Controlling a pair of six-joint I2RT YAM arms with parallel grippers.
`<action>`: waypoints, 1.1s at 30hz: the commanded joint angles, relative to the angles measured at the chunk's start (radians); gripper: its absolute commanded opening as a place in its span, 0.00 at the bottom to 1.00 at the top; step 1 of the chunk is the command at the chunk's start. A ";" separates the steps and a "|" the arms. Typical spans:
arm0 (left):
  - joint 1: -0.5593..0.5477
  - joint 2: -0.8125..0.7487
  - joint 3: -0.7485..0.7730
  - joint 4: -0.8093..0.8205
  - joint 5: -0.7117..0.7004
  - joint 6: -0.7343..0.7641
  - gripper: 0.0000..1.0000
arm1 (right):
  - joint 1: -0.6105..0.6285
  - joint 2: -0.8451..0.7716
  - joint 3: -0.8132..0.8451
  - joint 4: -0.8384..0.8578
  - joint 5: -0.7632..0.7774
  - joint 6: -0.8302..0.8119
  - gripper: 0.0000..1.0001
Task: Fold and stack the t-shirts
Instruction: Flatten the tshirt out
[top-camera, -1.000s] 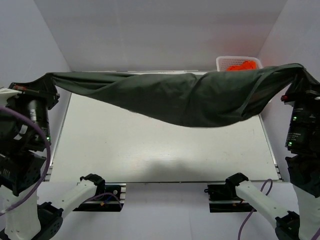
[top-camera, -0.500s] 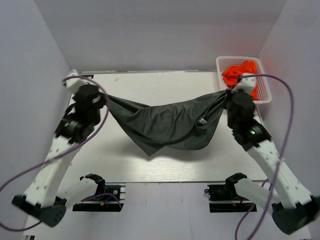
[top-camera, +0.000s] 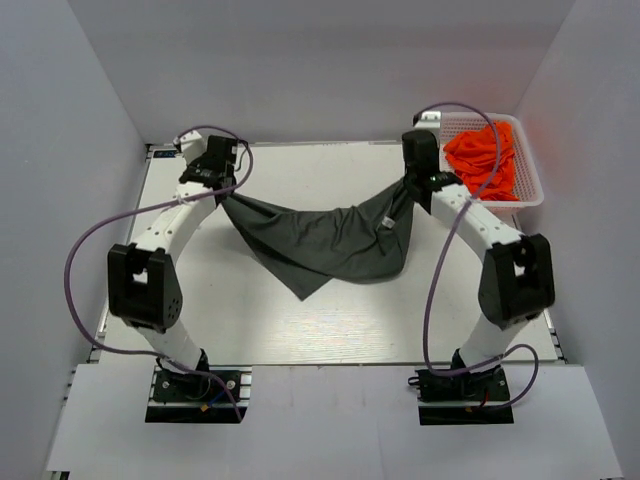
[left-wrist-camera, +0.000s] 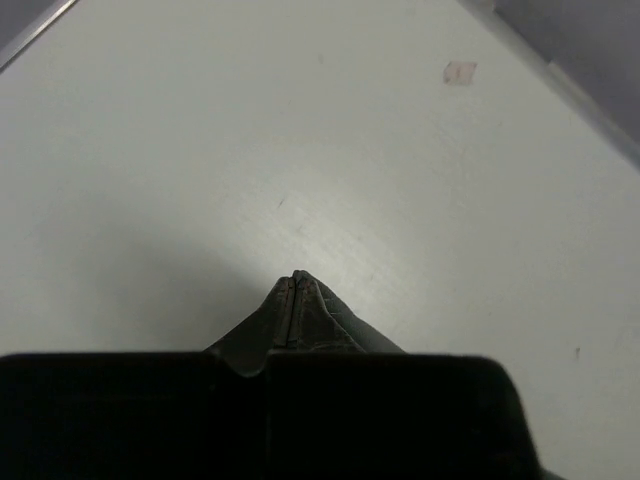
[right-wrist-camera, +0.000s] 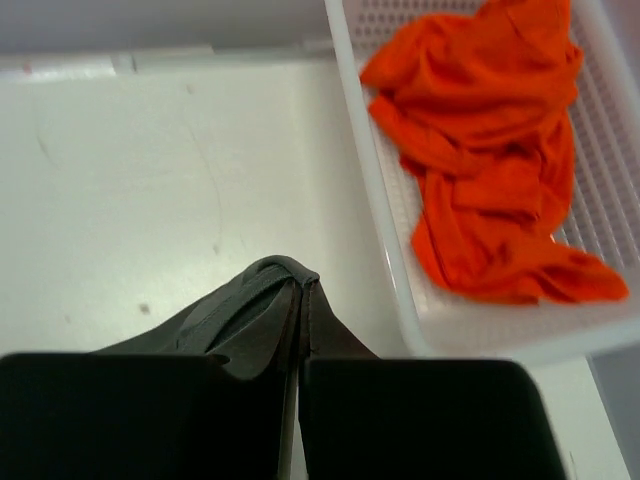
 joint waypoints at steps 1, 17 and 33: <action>0.050 0.052 0.128 0.086 0.037 0.042 0.00 | -0.027 0.107 0.168 0.080 -0.019 -0.047 0.00; 0.084 0.283 0.401 -0.066 0.370 0.242 1.00 | -0.045 0.282 0.595 -0.134 -0.394 -0.107 0.90; -0.261 0.163 -0.018 0.040 0.857 0.351 1.00 | -0.008 0.100 0.033 -0.245 -0.747 -0.134 0.90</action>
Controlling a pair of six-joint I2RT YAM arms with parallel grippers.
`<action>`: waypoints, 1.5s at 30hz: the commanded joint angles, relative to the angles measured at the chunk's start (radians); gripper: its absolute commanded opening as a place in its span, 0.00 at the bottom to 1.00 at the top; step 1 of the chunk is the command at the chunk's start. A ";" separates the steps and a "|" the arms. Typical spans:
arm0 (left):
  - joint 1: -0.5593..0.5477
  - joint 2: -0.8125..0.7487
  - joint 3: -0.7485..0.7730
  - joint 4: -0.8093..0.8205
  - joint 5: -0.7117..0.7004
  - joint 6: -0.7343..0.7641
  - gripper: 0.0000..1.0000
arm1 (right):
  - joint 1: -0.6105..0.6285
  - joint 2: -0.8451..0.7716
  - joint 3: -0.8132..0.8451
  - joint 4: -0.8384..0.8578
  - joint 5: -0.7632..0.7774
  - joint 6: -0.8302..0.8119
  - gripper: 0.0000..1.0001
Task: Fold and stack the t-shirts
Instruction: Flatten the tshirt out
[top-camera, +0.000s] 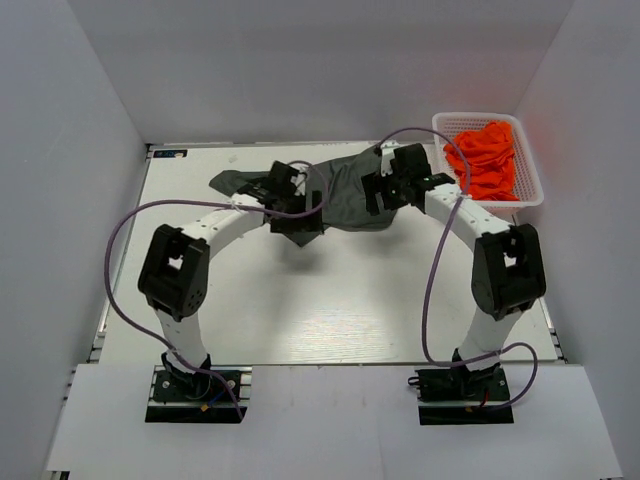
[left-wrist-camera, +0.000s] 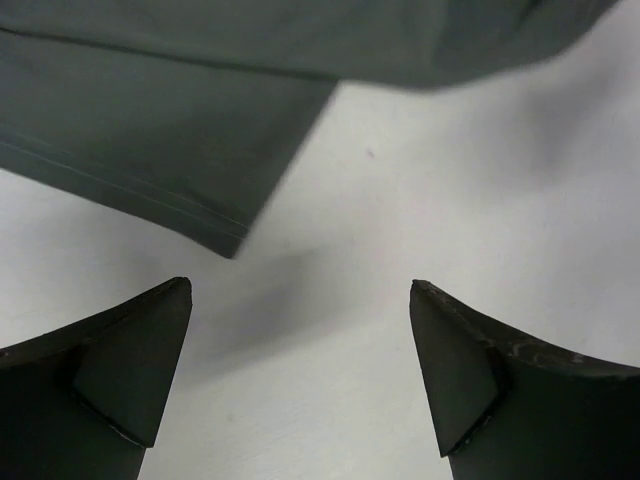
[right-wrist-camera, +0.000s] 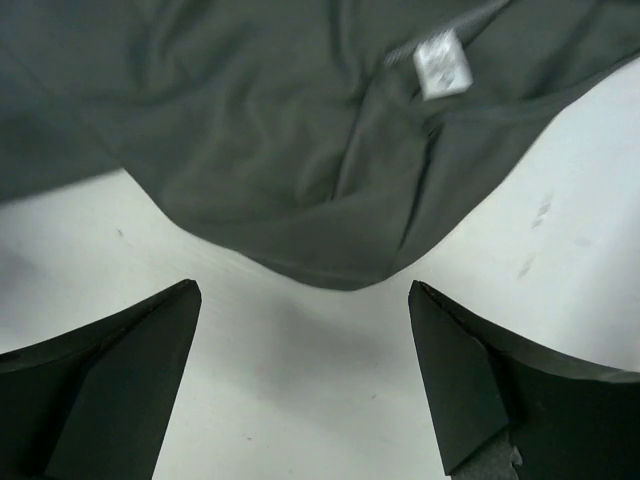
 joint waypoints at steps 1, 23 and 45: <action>-0.051 0.019 0.004 -0.030 -0.011 0.028 1.00 | -0.002 0.073 0.000 -0.023 -0.060 0.023 0.90; -0.094 0.220 0.064 -0.032 -0.322 0.005 0.00 | -0.004 0.158 0.174 -0.077 -0.077 0.268 0.00; -0.112 -0.283 -0.369 -0.058 -0.333 -0.112 0.00 | -0.028 0.449 0.806 -0.452 0.046 0.296 0.38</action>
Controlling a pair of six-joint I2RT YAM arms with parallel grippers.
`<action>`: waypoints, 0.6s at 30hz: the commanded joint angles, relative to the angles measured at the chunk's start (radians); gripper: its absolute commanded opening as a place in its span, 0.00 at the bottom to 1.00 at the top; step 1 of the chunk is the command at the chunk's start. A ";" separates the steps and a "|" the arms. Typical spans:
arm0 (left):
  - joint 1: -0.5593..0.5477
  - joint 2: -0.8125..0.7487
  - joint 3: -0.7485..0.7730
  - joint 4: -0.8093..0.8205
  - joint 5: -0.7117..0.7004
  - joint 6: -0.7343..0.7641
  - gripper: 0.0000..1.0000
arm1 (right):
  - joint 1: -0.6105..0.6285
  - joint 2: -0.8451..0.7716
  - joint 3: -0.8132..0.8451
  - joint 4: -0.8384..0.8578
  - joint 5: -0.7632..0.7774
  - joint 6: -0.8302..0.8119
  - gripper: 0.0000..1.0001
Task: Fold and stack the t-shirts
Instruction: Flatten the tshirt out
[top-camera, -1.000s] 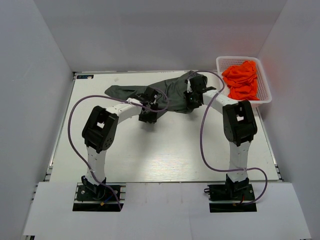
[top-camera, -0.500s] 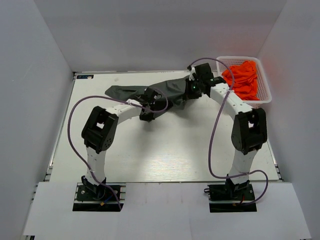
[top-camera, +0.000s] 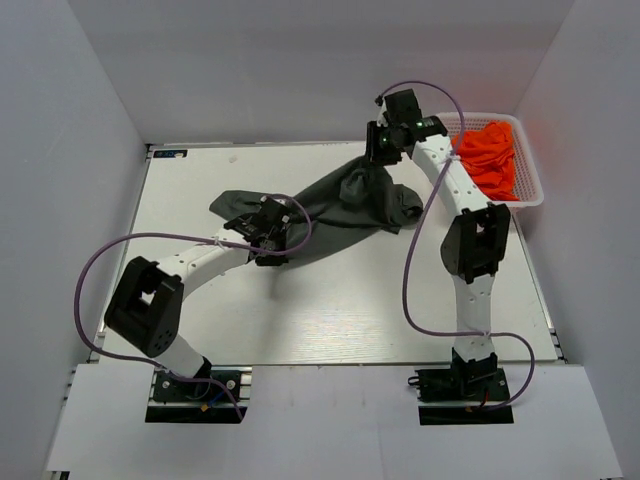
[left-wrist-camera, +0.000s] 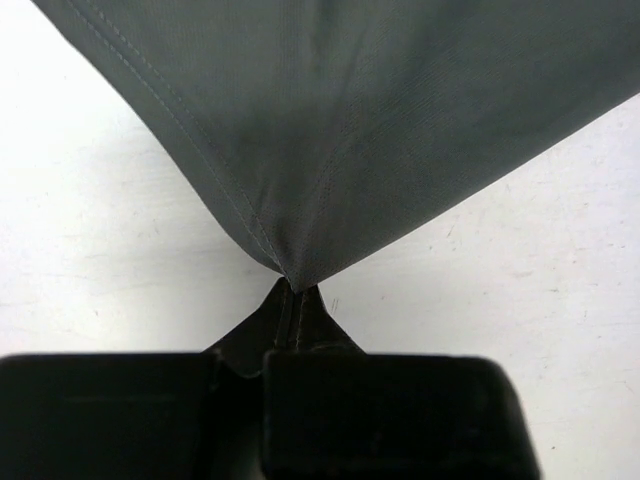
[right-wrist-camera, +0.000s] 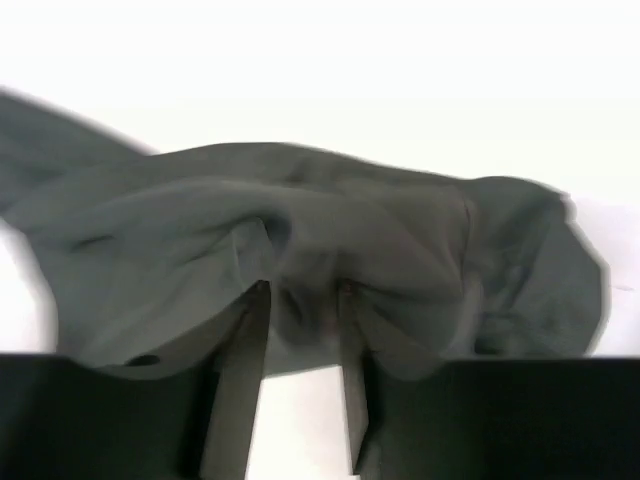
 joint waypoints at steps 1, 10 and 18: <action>-0.004 -0.019 -0.005 -0.030 -0.008 -0.020 0.00 | -0.011 0.056 -0.031 0.064 0.173 -0.014 0.41; -0.004 -0.117 -0.054 -0.030 0.061 0.000 0.00 | 0.005 -0.110 -0.315 0.263 0.232 -0.069 0.74; -0.004 -0.117 -0.097 -0.021 0.101 0.000 0.00 | 0.090 -0.318 -0.613 0.304 0.043 -0.169 0.70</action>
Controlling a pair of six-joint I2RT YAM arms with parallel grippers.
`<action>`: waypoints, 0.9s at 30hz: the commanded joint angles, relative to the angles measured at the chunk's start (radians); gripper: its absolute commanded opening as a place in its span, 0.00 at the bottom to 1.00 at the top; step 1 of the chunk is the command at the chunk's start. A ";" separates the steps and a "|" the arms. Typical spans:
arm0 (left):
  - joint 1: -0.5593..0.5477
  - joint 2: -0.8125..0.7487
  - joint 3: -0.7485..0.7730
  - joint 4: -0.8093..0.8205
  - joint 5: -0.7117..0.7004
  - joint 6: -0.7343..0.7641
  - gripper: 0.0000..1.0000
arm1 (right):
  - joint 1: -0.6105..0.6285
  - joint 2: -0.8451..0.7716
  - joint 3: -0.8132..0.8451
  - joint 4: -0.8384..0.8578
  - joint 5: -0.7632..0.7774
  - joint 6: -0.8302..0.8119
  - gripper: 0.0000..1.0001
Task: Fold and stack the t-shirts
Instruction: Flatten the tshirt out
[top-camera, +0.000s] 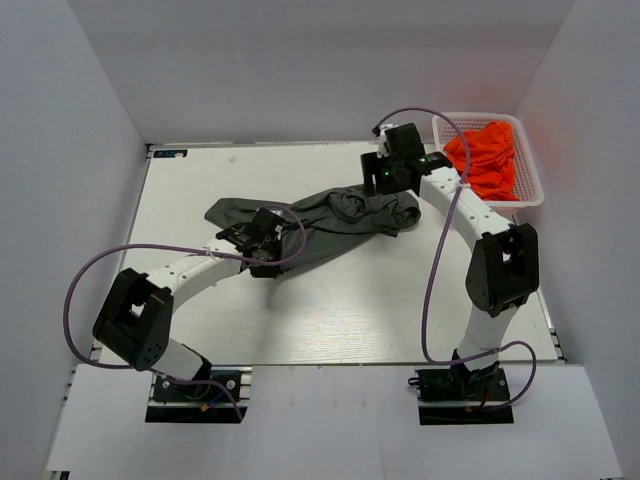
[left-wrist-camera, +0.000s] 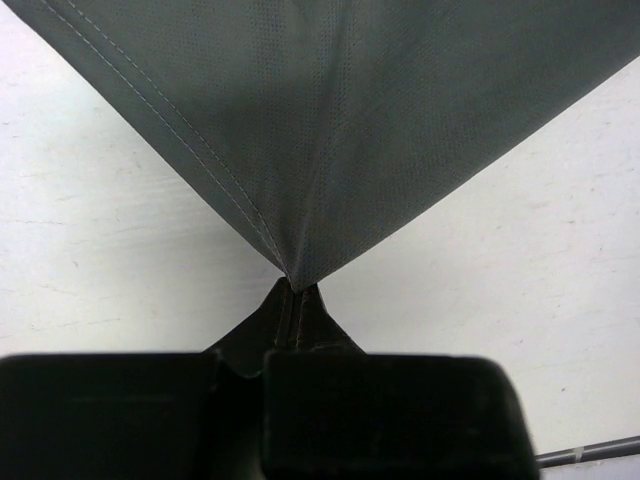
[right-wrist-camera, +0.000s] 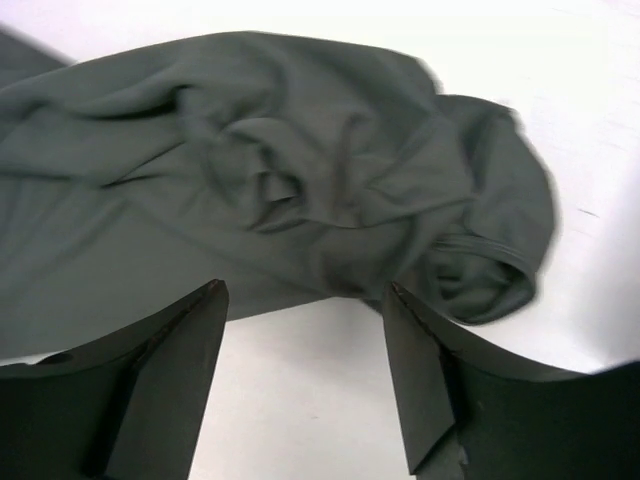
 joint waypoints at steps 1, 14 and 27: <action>-0.004 -0.031 -0.005 0.001 0.025 0.003 0.00 | 0.055 0.005 -0.033 0.042 -0.102 -0.051 0.68; -0.004 -0.123 -0.005 -0.061 -0.033 -0.026 0.00 | 0.094 -0.111 -0.368 0.065 0.163 0.139 0.68; -0.004 -0.163 0.049 -0.105 -0.042 -0.035 0.00 | 0.072 -0.032 -0.417 0.168 0.223 0.163 0.68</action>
